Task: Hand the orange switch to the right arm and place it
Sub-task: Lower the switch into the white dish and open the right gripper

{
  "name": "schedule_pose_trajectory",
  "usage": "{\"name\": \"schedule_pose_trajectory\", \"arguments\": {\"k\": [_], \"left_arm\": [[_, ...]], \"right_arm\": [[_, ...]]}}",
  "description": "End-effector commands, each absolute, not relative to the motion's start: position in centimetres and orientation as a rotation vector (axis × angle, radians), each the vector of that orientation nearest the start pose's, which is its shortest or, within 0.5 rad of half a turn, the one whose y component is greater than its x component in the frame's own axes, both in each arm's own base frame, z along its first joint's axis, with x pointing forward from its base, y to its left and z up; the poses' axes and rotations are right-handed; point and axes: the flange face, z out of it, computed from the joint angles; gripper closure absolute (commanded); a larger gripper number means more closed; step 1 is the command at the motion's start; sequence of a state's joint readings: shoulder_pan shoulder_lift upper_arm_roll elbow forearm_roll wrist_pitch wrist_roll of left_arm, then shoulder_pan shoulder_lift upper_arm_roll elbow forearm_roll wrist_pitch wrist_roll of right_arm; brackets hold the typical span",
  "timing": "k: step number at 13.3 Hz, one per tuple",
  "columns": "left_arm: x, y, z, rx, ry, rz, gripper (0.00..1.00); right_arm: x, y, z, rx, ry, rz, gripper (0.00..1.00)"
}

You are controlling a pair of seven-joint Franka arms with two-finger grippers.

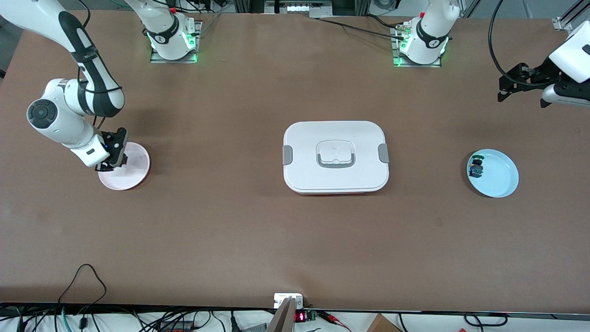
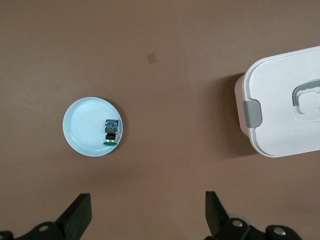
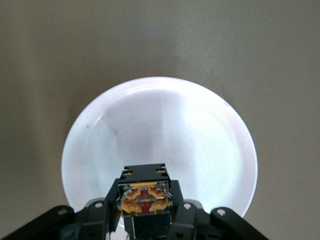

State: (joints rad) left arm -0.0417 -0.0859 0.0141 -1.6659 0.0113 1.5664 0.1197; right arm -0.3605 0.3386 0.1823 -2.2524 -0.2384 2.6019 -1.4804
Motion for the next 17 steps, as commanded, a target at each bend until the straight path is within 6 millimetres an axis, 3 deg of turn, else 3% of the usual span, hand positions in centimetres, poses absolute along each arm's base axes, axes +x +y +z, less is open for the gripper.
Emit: {"name": "schedule_pose_trajectory", "arguments": {"k": [1,4,5,6,7,8,12,14,17], "left_arm": [[54.4,-1.2,62.8,-3.090,0.205,0.043,0.00],[54.3,-2.1,62.8,-3.089,0.231,0.042,0.00],[54.4,-2.2,62.6,-3.090,0.243,0.049,0.00],[54.6,-2.4,62.1,-3.088,0.248,0.068,0.00],[54.8,-2.5,61.7,-3.089,0.246,0.085,0.00],[54.7,-2.6,61.6,-3.093,0.248,0.094,0.00],[55.0,-2.6,61.2,-3.112,0.246,0.101,0.00],[55.1,-2.2,61.1,-3.113,0.234,0.102,0.00],[55.1,-2.4,61.1,-3.124,0.237,0.101,0.00]], "right_arm": [[53.3,-9.1,20.9,-2.303,-2.243,0.017,0.90],[53.4,-8.5,20.5,-2.288,-2.258,0.005,0.90],[53.2,-8.4,20.0,-2.282,-2.253,0.011,0.85],[53.2,-8.4,19.6,-2.284,-2.253,-0.002,0.73],[53.4,-8.4,19.3,-2.290,-2.253,-0.019,0.42],[53.3,-8.7,19.1,-2.293,-2.246,-0.015,0.01],[53.5,-9.0,21.0,-2.320,-2.225,0.002,0.00],[53.6,-9.2,23.2,-2.352,-2.193,0.008,0.00],[56.0,-8.9,28.6,-2.434,-2.049,-0.060,0.00]]}}
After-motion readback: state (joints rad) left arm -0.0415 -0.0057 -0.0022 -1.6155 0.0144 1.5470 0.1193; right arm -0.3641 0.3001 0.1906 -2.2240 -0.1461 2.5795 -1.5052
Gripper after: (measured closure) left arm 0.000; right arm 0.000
